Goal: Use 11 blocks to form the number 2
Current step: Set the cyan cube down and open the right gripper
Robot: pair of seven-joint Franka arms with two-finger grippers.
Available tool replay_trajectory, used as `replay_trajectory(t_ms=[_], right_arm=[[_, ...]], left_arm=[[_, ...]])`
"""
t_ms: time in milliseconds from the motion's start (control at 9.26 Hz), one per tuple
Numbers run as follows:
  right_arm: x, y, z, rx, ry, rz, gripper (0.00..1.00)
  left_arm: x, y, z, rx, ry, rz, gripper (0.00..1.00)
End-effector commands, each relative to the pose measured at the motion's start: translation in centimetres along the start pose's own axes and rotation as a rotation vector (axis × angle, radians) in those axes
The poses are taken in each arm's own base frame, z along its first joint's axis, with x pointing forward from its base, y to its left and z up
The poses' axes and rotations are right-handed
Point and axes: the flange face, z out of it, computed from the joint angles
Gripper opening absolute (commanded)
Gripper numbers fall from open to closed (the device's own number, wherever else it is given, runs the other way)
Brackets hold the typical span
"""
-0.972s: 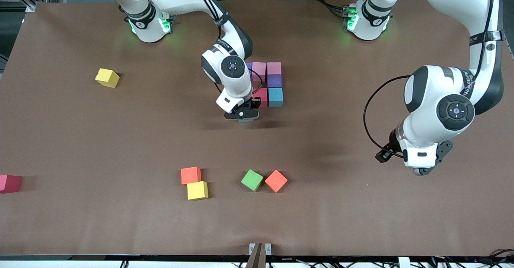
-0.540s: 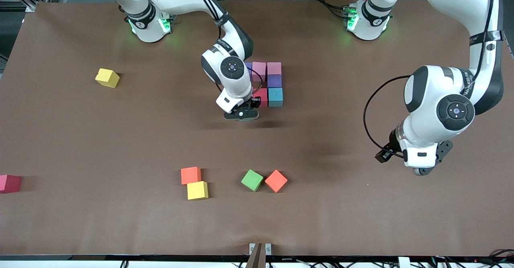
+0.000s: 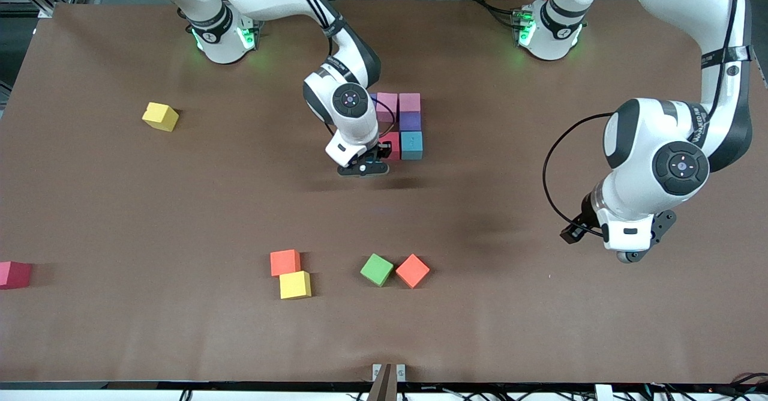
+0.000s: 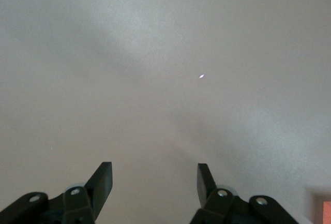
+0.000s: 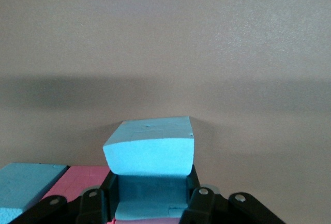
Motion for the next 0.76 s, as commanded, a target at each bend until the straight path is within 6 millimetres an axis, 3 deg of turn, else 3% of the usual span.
replay_trajectory(t_ms=[0, 216, 324, 432, 540, 648], right_arm=[[0.06, -0.02, -0.46, 0.013, -0.021, -0.007, 0.00], [0.13, 0.07, -0.37, 0.012, -0.022, -0.007, 0.00], [0.23, 0.12, -0.25, 0.013, -0.022, -0.003, 0.35], [0.47, 0.30, -0.25, 0.013, -0.020, 0.003, 0.76], [0.70, 0.21, -0.39, 0.017, -0.016, 0.009, 0.88], [0.74, 0.18, -0.45, 0.018, -0.015, 0.013, 0.93]], left_arm=[[0.07, 0.36, -0.28, -0.013, -0.009, -0.010, 0.74], [-0.01, 0.44, -0.18, -0.012, -0.010, -0.008, 0.74], [-0.01, 0.44, -0.18, -0.012, -0.010, -0.008, 0.74], [-0.01, 0.44, -0.18, -0.012, -0.010, -0.008, 0.74], [-0.01, 0.44, -0.18, -0.012, -0.010, -0.008, 0.74], [-0.01, 0.44, -0.18, -0.012, -0.010, -0.010, 0.74]])
